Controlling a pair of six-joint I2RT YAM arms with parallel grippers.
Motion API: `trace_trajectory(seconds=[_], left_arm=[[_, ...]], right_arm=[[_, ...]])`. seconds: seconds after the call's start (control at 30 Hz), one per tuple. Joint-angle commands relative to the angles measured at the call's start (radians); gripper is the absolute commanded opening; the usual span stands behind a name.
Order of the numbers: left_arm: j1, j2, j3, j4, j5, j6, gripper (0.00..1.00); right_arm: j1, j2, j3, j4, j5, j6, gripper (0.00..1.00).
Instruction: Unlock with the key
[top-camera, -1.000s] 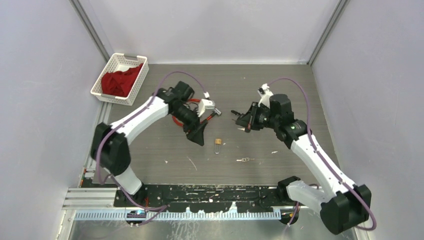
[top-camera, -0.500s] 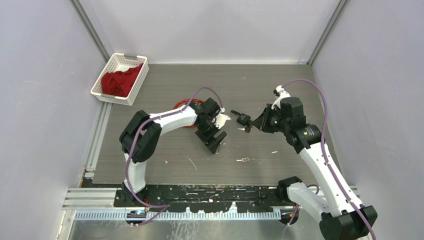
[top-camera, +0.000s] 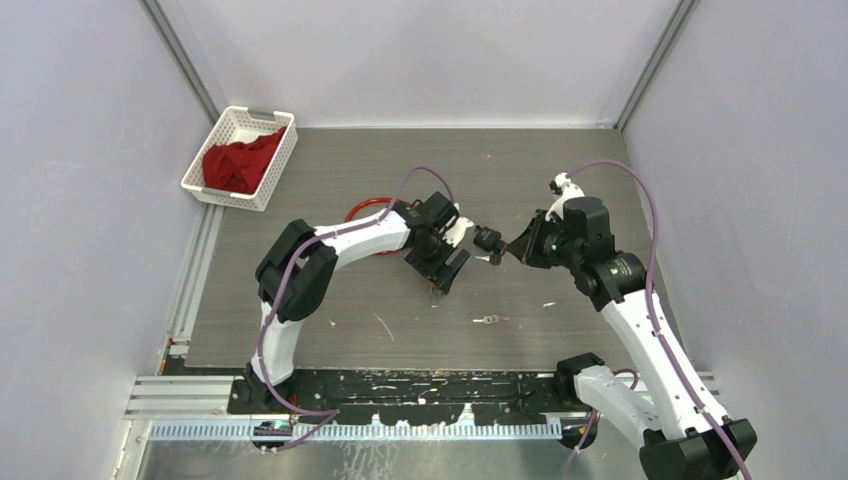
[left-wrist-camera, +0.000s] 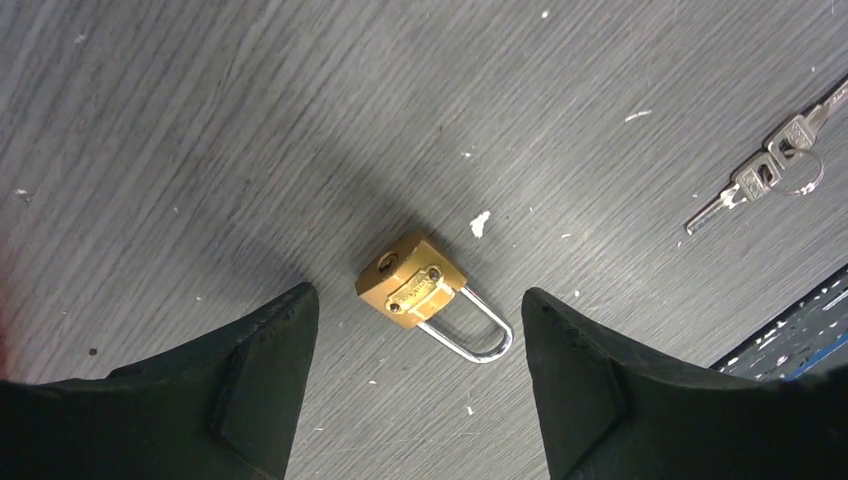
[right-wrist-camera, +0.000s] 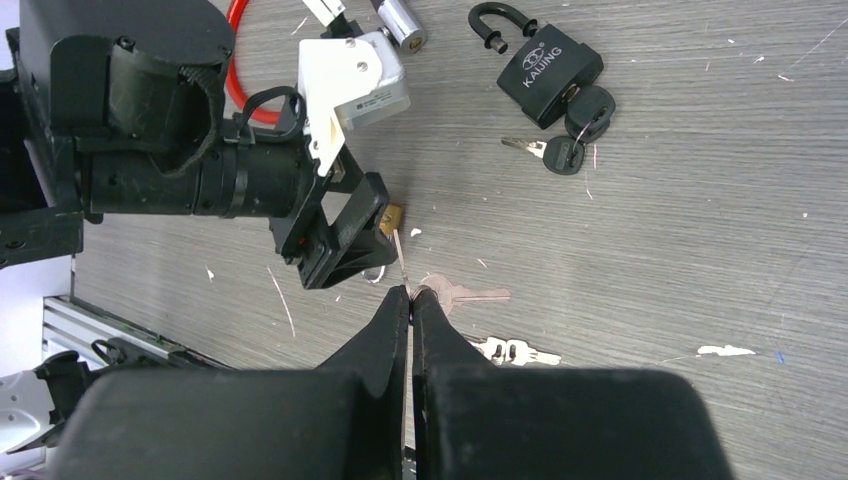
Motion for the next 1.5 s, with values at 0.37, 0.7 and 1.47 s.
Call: trace_trajectory(seconds=[0.37,0.7,1.47], left_arm=[[-0.055,-0.022,-0.119,0.068,-0.069,0.224,0.29],[-0.059,-0.08,-0.091,-0.018,0.044,0.336,0.47],[-0.11,-0.137,-0.138,0.051,-0.251,0.113,0.99]], right_arm=[[-0.004,-0.012,0.024,0.037,-0.003,-0.014,0.01],[-0.005,-0.02,0.009,0.054,-0.025,-0.001,0.01],[-0.004,-0.033,-0.005,0.068,-0.061,-0.004,0.01]])
